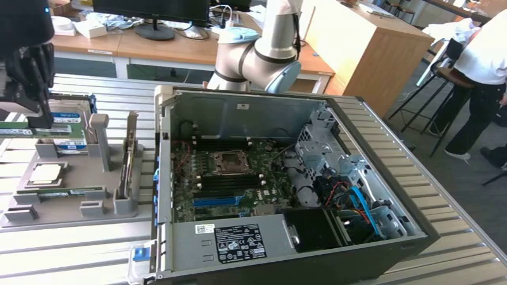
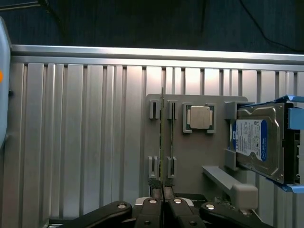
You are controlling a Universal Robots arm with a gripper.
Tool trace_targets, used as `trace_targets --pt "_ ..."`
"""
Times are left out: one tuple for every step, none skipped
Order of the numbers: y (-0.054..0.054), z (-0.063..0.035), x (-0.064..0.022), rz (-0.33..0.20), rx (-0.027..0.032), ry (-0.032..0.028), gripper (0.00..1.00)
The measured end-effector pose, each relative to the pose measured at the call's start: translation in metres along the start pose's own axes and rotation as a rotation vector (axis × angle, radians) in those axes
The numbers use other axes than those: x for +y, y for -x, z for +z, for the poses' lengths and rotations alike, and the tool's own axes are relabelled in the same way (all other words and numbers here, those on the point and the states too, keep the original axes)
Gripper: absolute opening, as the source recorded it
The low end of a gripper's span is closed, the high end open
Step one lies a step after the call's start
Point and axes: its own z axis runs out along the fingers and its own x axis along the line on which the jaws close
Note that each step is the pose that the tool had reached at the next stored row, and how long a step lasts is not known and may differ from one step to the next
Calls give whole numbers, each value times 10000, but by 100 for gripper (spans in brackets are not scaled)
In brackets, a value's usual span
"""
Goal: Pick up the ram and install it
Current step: 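Pick up the ram and move it above insertion slot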
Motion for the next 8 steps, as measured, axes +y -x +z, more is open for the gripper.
trace_targets --pt "0 0 -17 0 0 -1 11" --pt "0 -1 -36 0 0 -1 11" --pt "0 -1 -56 0 0 -1 11" --pt "0 -2 -77 0 0 -2 11" --pt "0 -3 -100 0 -1 -1 11" --pt "0 -4 -126 0 -1 -1 11" --pt "0 -4 -151 1 -1 -2 11" --pt "-1 -6 -176 0 0 -1 11"
